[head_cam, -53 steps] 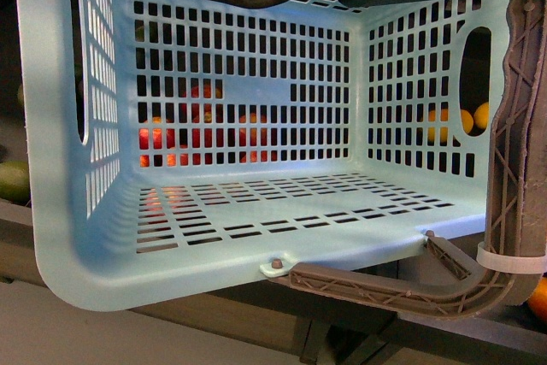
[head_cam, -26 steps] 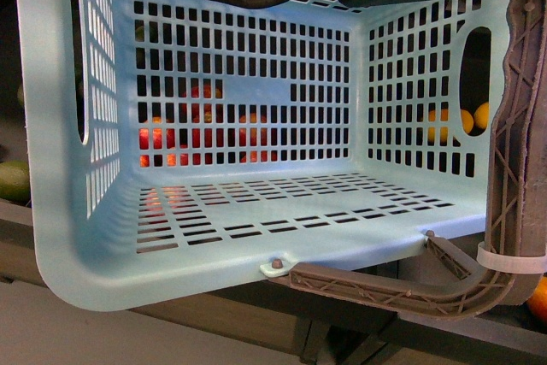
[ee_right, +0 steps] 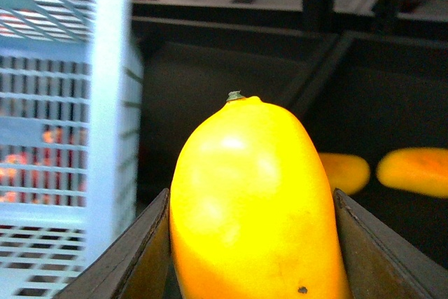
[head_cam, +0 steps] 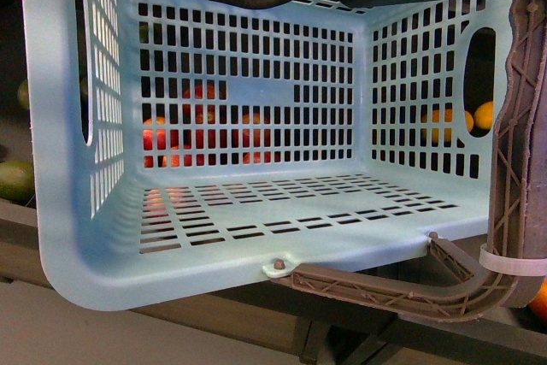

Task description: Pick mango and avocado into basket

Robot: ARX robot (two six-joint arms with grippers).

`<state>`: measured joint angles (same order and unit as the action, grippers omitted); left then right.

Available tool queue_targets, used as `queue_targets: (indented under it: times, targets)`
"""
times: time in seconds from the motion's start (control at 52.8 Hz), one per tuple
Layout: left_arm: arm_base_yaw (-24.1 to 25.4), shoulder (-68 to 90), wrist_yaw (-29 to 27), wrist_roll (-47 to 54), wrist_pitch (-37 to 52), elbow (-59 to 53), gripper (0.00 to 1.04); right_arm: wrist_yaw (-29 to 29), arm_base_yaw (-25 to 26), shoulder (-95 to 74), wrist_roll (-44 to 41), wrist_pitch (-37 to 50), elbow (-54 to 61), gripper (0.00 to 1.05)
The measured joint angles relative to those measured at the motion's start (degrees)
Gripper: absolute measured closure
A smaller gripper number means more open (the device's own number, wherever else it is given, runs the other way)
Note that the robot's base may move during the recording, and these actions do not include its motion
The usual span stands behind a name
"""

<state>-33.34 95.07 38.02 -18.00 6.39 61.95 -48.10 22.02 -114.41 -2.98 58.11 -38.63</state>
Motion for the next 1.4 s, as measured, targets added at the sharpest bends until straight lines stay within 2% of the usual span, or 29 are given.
queue_targets:
  times: [0.36, 0.626, 0.739, 0.967, 1.175, 1.365, 1.403]
  targets:
    - [0.0, 0.0, -0.1, 0.0, 0.0, 0.0, 0.91, -5.4, -4.3, 15.8, 12.6, 8.3, 7.7, 0.45]
    - [0.0, 0.0, 0.0, 0.0, 0.0, 0.0, 0.91, -10.9, -6.2, 22.5, 15.5, 9.9, 14.4, 0.45]
    - [0.0, 0.0, 0.0, 0.0, 0.0, 0.0, 0.91, -11.9, -8.9, 25.0, 14.9, 9.9, 18.0, 0.45]
    - [0.0, 0.0, 0.0, 0.0, 0.0, 0.0, 0.91, -5.0, -14.9, 20.9, 13.4, 12.7, 18.6, 0.45]
    - [0.0, 0.0, -0.1, 0.0, 0.0, 0.0, 0.91, 4.1, -20.7, 14.3, 13.9, 13.3, 13.4, 0.46]
    - [0.0, 0.0, -0.1, 0.0, 0.0, 0.0, 0.91, 7.0, -24.5, 12.0, 13.9, 11.4, 9.7, 0.46]
    - [0.0, 0.0, -0.2, 0.0, 0.0, 0.0, 0.91, 7.1, -24.6, 11.8, 13.8, 11.2, 9.4, 0.42]
